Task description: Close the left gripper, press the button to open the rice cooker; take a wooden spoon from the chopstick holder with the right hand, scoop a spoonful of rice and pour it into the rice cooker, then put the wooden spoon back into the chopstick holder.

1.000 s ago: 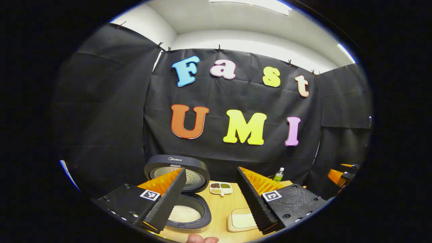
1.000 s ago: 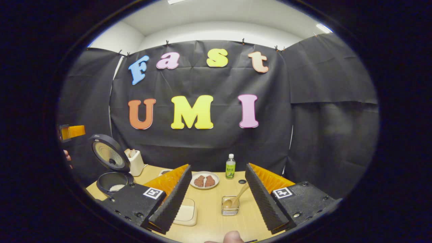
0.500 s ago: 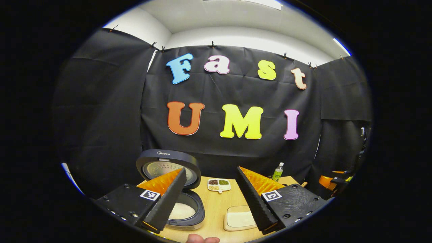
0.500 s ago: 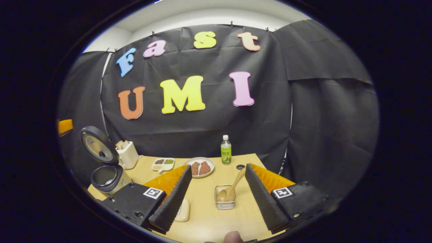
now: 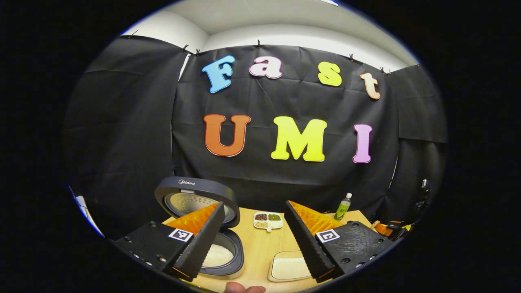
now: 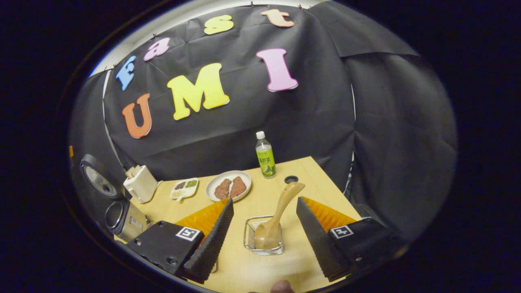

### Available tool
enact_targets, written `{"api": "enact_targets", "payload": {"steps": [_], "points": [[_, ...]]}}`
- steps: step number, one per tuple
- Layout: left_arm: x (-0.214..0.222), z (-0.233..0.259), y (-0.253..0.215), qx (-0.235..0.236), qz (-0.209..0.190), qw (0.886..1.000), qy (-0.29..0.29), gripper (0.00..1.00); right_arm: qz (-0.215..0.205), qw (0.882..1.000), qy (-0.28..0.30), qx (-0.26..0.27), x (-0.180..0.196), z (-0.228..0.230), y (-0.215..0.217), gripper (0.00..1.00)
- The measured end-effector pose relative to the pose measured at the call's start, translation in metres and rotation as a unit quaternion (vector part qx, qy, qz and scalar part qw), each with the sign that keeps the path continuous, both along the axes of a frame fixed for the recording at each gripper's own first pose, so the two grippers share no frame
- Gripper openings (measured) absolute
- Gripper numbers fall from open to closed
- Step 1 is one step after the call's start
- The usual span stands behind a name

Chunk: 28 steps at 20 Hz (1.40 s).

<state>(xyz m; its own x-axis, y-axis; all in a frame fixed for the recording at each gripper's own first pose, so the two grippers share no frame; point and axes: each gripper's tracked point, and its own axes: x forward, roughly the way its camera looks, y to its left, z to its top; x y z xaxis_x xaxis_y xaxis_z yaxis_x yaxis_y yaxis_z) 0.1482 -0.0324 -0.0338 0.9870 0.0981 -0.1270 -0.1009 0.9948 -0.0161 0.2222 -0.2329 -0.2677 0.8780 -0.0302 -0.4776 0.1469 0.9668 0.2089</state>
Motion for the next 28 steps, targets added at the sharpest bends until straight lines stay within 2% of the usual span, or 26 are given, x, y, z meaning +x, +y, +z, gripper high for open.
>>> {"api": "enact_targets", "payload": {"steps": [1, 3, 4, 5, 6, 8, 11, 13, 14, 16, 18, 19, 22, 25, 28], "points": [[0.004, -0.002, -0.001, 0.001, 0.002, 1.0, 0.002, 0.95, -0.001, 1.0, 0.012, 0.007, 0.006, -0.014, -0.002, 1.0], [0.01, -0.009, -0.004, 0.004, 0.007, 1.0, 0.014, 0.95, 0.001, 0.999, 0.033, 0.016, 0.019, -0.038, -0.005, 1.0], [0.012, -0.013, -0.004, 0.005, 0.01, 1.0, 0.02, 0.95, 0.003, 0.999, 0.042, 0.012, 0.025, -0.048, -0.008, 0.92], [0.012, -0.017, -0.006, 0.005, 0.011, 1.0, 0.027, 0.95, 0.003, 0.999, 0.047, 0.008, 0.032, -0.054, -0.012, 1.0], [0.014, -0.02, -0.008, 0.005, 0.013, 0.999, 0.032, 0.95, 0.006, 0.999, 0.051, 0.007, 0.038, -0.06, -0.015, 0.91], [0.015, -0.023, -0.009, 0.008, 0.018, 0.999, 0.039, 0.95, 0.016, 0.998, 0.059, 0.006, 0.045, -0.073, -0.018, 0.93], [0.016, -0.025, -0.012, 0.011, 0.025, 0.998, 0.048, 0.95, 0.031, 0.996, 0.075, 0.02, 0.054, -0.091, -0.015, 0.82], [0.014, -0.03, -0.014, 0.01, 0.031, 0.998, 0.055, 0.95, 0.039, 0.996, 0.08, 0.029, 0.057, -0.095, -0.011, 0.69], [0.012, -0.03, -0.014, 0.009, 0.034, 0.998, 0.056, 0.95, 0.045, 0.995, 0.079, 0.03, 0.057, -0.094, -0.008, 0.55], [0.009, -0.03, -0.014, 0.008, 0.036, 0.998, 0.054, 0.95, 0.05, 0.995, 0.08, 0.035, 0.058, -0.093, -0.006, 0.47], [0.009, -0.029, -0.011, 0.007, 0.038, 0.998, 0.055, 0.95, 0.044, 0.995, 0.08, 0.039, 0.057, -0.091, -0.005, 0.22], [0.008, -0.027, -0.009, 0.004, 0.038, 0.998, 0.054, 0.95, 0.046, 0.994, 0.082, 0.052, 0.055, -0.088, -0.001, 0.23], [0.001, -0.02, -0.001, -0.002, 0.04, 0.998, 0.04, 0.95, 0.03, 0.994, 0.088, 0.056, 0.046, -0.08, 0.001, 0.12], [-0.011, -0.017, 0.008, -0.009, 0.035, 0.999, 0.03, 0.95, 0.014, 0.998, 0.058, 0.028, 0.043, -0.05, 0.0, 0.08], [-0.022, -0.013, 0.012, 0.005, -0.013, 1.0, 0.017, 0.95, 0.002, 0.999, 0.034, -0.009, 0.043, -0.01, 0.002, 0.08]]}}
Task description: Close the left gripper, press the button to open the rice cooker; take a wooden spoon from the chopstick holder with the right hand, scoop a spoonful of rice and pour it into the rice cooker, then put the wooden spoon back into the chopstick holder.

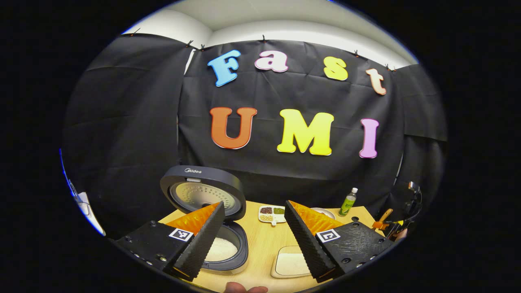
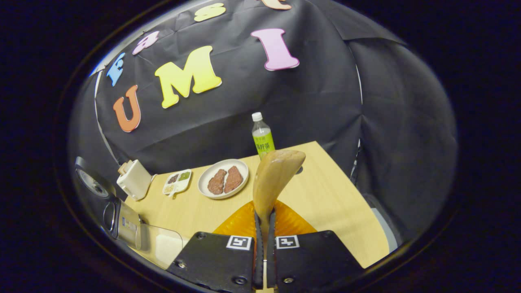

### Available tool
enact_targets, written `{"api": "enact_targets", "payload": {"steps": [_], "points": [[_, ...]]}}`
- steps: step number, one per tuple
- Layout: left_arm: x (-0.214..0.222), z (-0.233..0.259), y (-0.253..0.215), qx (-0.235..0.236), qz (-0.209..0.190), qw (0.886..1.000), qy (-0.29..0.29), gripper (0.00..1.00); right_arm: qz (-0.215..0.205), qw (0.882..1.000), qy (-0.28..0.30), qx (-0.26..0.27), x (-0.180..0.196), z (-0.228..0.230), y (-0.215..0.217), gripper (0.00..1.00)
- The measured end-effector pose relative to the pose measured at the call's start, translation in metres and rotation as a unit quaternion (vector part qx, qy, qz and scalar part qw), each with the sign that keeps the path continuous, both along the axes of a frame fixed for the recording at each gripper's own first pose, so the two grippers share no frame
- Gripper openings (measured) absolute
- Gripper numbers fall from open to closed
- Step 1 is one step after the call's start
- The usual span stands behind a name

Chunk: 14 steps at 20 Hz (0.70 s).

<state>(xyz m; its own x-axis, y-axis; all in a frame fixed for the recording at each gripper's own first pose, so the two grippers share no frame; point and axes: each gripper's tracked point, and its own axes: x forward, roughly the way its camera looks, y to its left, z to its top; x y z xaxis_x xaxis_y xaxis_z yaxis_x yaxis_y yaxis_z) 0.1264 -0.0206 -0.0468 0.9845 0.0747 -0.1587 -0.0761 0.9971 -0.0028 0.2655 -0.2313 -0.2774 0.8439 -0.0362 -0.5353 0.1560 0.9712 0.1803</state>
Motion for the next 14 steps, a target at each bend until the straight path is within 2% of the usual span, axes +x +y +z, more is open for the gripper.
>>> {"api": "enact_targets", "payload": {"steps": [3, 6, 8, 10, 14], "points": [[-0.011, 0.004, 0.02, 0.017, -0.023, 0.999, -0.019, 0.95, -0.005, 1.0, -0.026, -0.017, -0.007, 0.047, 0.017, 0.08], [-0.02, 0.01, 0.04, 0.008, -0.022, 0.999, -0.035, 0.94, 0.009, 0.999, -0.039, -0.007, -0.021, 0.079, 0.067, 0.08], [-0.024, 0.013, 0.054, -0.009, -0.009, 0.999, -0.046, 0.95, 0.027, 0.999, -0.028, 0.007, -0.029, 0.081, 0.108, 0.08], [-0.031, 0.009, 0.053, -0.033, -0.014, 0.998, -0.044, 0.95, 0.043, 0.999, -0.019, 0.026, -0.037, 0.078, 0.148, 0.08], [-0.044, 0.003, 0.075, -0.03, -0.012, 0.999, -0.038, 0.94, 0.051, 0.998, -0.007, 0.024, -0.054, 0.056, 0.201, 0.08]]}}
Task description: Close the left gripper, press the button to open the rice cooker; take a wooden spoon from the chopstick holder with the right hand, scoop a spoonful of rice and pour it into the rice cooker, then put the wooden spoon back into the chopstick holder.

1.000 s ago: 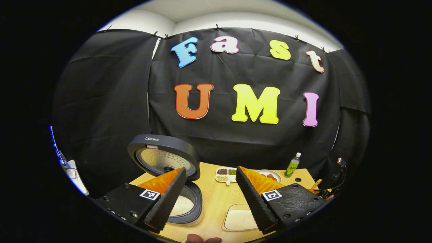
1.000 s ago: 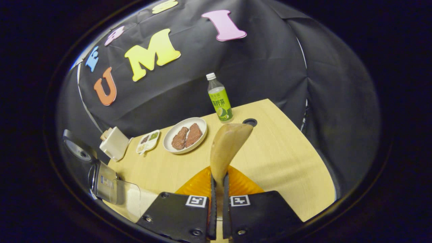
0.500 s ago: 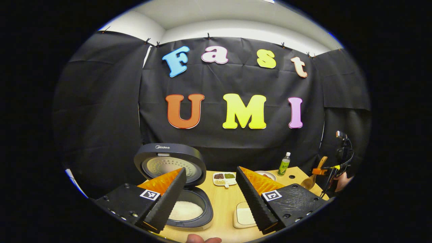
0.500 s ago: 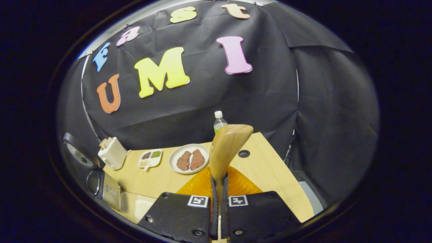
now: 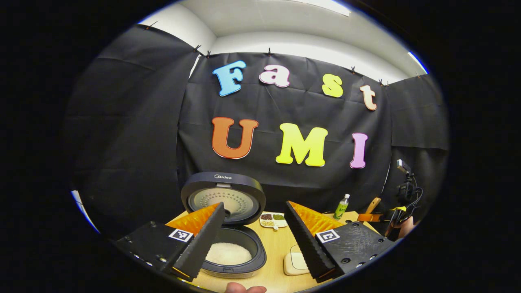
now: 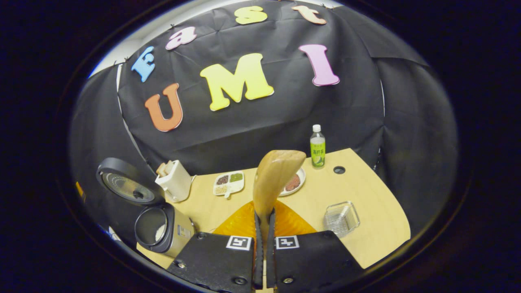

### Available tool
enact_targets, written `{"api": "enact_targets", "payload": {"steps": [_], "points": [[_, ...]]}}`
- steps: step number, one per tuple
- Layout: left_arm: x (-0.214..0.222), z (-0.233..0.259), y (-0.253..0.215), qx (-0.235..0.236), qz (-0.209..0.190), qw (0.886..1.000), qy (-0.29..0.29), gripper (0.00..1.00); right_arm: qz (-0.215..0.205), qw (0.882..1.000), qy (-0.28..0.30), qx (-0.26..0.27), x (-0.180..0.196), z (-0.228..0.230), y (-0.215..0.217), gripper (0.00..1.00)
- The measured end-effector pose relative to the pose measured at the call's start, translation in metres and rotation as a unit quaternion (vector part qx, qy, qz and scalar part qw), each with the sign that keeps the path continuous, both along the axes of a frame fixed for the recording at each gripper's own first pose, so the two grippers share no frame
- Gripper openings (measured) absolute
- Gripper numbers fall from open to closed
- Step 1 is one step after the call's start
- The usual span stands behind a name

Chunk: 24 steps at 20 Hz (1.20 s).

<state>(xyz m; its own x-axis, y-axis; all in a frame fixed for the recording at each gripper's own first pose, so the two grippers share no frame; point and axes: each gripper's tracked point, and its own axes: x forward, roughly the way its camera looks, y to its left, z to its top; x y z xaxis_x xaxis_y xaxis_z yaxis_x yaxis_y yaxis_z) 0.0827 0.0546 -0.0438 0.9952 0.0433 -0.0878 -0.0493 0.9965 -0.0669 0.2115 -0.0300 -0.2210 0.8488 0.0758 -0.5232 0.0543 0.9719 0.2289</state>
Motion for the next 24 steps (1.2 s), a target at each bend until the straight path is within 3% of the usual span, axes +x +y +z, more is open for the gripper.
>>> {"api": "enact_targets", "payload": {"steps": [4, 5, 8, 13, 18, 24], "points": [[-0.013, -0.012, 0.023, 0.002, 0.007, 1.0, 0.028, 0.95, -0.012, 0.999, 0.021, -0.042, -0.007, -0.047, 0.021, 0.08], [-0.015, -0.012, 0.027, -0.003, 0.008, 0.999, 0.031, 0.95, -0.013, 0.997, 0.027, -0.067, -0.008, -0.06, 0.023, 0.04], [-0.022, -0.02, 0.049, -0.007, 0.022, 0.998, 0.051, 0.95, -0.004, 0.985, 0.027, -0.169, -0.01, -0.086, 0.026, 0.08], [-0.035, -0.026, 0.074, -0.009, 0.039, 0.997, 0.069, 0.95, 0.024, 0.969, 0.029, -0.244, -0.021, -0.113, 0.044, 0.08], [-0.054, -0.036, 0.096, -0.02, 0.072, 0.993, 0.087, 0.95, 0.023, 0.978, 0.053, -0.201, -0.029, -0.138, 0.065, 0.08], [-0.065, -0.043, 0.122, -0.025, 0.103, 0.99, 0.097, 0.95, 0.006, 0.992, 0.081, -0.095, -0.032, -0.147, 0.1, 0.08]]}}
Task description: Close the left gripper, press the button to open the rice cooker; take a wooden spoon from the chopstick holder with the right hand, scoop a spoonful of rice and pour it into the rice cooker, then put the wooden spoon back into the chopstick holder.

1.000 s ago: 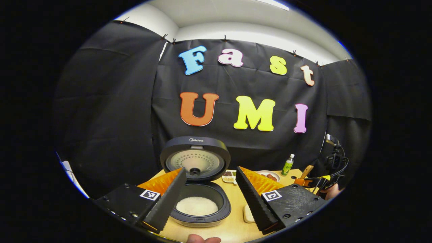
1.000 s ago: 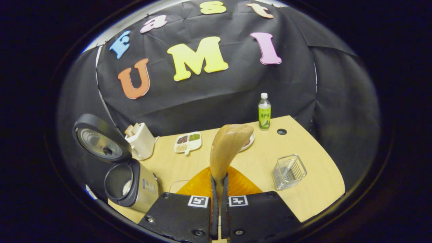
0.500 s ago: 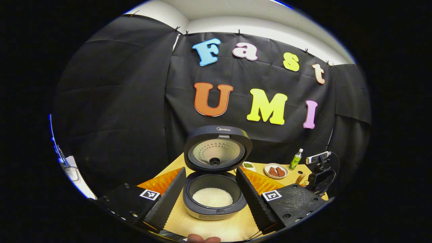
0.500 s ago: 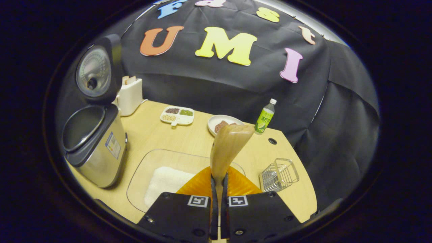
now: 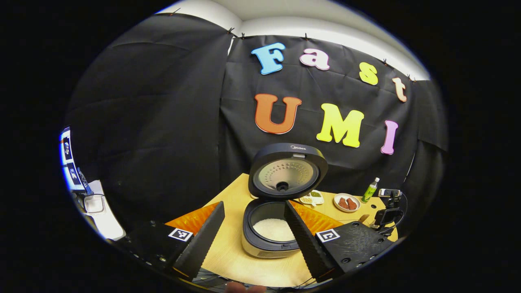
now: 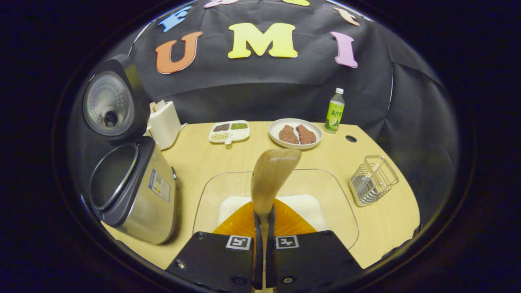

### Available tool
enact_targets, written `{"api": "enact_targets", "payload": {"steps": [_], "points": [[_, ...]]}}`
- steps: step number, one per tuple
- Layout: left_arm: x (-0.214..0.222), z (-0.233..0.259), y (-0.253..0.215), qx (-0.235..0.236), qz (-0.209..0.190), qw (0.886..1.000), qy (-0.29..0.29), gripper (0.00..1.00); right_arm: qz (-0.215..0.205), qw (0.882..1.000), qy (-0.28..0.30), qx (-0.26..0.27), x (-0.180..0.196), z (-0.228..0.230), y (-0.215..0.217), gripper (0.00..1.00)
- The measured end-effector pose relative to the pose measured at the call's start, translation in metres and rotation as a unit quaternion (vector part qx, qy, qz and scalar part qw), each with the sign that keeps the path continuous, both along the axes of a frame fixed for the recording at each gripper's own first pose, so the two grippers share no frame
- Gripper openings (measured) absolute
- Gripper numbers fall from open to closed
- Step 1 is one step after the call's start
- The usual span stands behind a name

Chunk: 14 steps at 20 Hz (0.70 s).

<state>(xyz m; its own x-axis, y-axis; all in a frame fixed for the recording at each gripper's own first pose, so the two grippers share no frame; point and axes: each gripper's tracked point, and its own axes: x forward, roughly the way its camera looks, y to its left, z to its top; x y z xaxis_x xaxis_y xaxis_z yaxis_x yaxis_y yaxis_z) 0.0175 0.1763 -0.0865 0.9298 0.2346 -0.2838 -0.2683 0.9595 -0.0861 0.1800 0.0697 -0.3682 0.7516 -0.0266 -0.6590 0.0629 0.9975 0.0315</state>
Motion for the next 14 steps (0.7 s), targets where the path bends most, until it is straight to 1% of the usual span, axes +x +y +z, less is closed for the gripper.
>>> {"api": "enact_targets", "payload": {"steps": [1, 3, 6, 8, 12, 14], "points": [[-0.001, 0.0, 0.003, -0.001, 0.005, 1.0, 0.001, 0.95, -0.005, 1.0, 0.006, 0.019, -0.001, 0.0, 0.003, 0.09], [-0.003, 0.001, 0.005, -0.004, 0.01, 1.0, 0.002, 0.95, -0.027, 0.996, 0.02, 0.078, -0.003, 0.001, 0.009, 0.08], [-0.004, -0.002, 0.0, 0.002, 0.004, 1.0, 0.006, 0.95, -0.061, 0.985, 0.034, 0.157, -0.002, 0.005, 0.007, 0.08], [-0.003, -0.002, -0.003, 0.011, -0.004, 1.0, 0.009, 0.95, -0.064, 0.978, 0.039, 0.196, 0.001, 0.008, 0.009, 0.09], [0.0, 0.005, -0.009, 0.009, -0.007, 1.0, 0.006, 0.95, -0.068, 0.968, 0.028, 0.24, 0.007, 0.022, 0.002, 0.08], [0.003, 0.004, -0.016, -0.004, -0.013, 1.0, 0.008, 0.95, -0.069, 0.963, 0.026, 0.261, 0.009, 0.024, -0.002, 0.08]]}}
